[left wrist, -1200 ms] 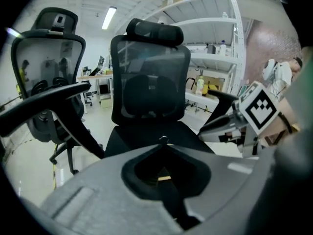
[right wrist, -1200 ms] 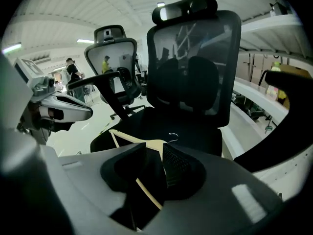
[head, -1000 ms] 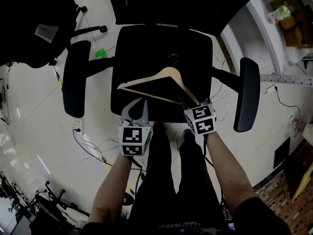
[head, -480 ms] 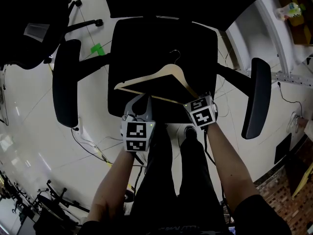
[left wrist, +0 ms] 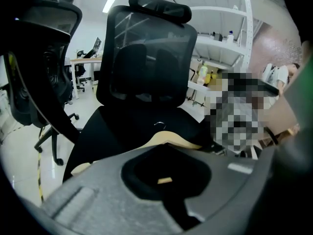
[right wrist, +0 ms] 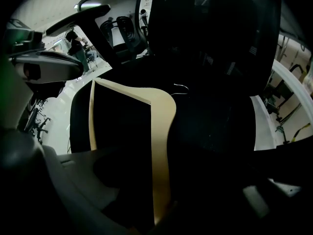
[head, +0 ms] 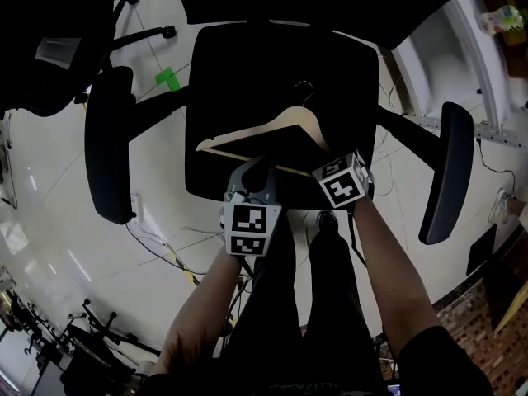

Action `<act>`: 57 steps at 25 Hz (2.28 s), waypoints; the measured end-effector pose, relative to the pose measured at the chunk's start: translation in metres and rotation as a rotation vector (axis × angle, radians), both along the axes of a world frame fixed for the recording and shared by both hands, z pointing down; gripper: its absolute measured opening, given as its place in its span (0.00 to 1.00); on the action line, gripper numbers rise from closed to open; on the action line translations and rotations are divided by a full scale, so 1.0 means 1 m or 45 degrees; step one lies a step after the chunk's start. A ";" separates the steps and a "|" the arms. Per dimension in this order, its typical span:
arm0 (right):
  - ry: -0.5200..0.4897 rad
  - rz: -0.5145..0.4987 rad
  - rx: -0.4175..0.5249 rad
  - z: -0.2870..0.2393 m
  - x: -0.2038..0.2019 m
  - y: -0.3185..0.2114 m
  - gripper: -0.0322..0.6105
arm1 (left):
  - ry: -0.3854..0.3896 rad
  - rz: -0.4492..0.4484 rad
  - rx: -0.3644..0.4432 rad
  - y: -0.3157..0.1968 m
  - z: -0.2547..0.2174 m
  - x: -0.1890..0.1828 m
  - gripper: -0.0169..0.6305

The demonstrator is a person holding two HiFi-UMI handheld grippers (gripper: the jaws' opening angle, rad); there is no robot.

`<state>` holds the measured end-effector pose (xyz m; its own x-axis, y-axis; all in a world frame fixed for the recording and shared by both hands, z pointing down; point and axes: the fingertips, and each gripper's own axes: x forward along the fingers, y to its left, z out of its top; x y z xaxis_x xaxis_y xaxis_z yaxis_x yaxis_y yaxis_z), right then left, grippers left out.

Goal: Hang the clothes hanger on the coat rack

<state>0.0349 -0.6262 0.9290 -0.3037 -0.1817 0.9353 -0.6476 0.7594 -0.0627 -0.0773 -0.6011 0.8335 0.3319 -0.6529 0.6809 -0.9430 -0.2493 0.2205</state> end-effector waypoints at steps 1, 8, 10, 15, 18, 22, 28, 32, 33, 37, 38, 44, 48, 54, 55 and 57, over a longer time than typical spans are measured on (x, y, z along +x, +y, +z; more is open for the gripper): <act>-0.002 0.003 0.005 0.001 -0.001 0.000 0.41 | 0.003 0.000 -0.002 0.000 0.000 0.000 0.03; 0.043 0.031 -0.009 0.001 0.002 -0.004 0.35 | -0.006 -0.005 -0.008 0.003 0.002 -0.004 0.03; 0.057 0.043 -0.007 0.001 0.004 -0.007 0.30 | -0.005 -0.010 -0.007 0.003 0.001 -0.004 0.03; 0.083 0.003 0.019 -0.001 0.003 -0.008 0.21 | 0.001 -0.013 -0.005 0.003 -0.002 -0.001 0.03; 0.073 -0.012 0.050 -0.005 0.002 -0.008 0.20 | 0.004 -0.015 -0.002 0.004 -0.004 0.000 0.03; 0.033 0.003 0.080 -0.016 -0.001 -0.007 0.20 | -0.001 -0.020 0.004 0.006 -0.007 -0.001 0.03; -0.001 0.033 0.105 -0.033 0.002 -0.005 0.20 | -0.013 -0.047 0.039 0.003 -0.023 -0.005 0.03; -0.061 0.082 0.128 -0.053 -0.001 -0.007 0.20 | -0.018 -0.075 0.089 0.000 -0.046 -0.012 0.03; -0.075 0.090 0.149 -0.061 -0.002 -0.010 0.20 | -0.022 -0.082 0.105 -0.001 -0.052 -0.013 0.03; -0.100 0.163 0.183 -0.083 0.004 -0.017 0.20 | -0.051 -0.117 0.164 -0.003 -0.075 -0.017 0.03; -0.100 0.172 0.193 -0.087 0.005 -0.020 0.20 | -0.055 -0.141 0.172 -0.002 -0.079 -0.020 0.03; -0.184 0.198 0.231 -0.116 0.010 -0.026 0.20 | -0.078 -0.276 0.242 0.005 -0.111 -0.030 0.03; -0.250 0.221 0.242 -0.150 0.015 -0.021 0.20 | -0.087 -0.339 0.249 0.021 -0.134 -0.031 0.03; -0.353 0.203 0.354 -0.206 0.012 -0.027 0.20 | -0.088 -0.379 0.345 0.024 -0.185 -0.021 0.03; -0.369 0.209 0.362 -0.214 0.012 -0.027 0.20 | -0.088 -0.384 0.362 0.025 -0.194 -0.020 0.03; -0.393 0.219 0.376 -0.230 0.013 -0.026 0.20 | -0.090 -0.395 0.395 0.026 -0.212 -0.021 0.03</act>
<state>0.0482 -0.6518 0.6994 -0.5022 -0.4986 0.7065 -0.7506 0.6571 -0.0698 -0.0978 -0.5751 0.6219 0.0478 -0.8912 0.4511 -0.9937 0.0034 0.1121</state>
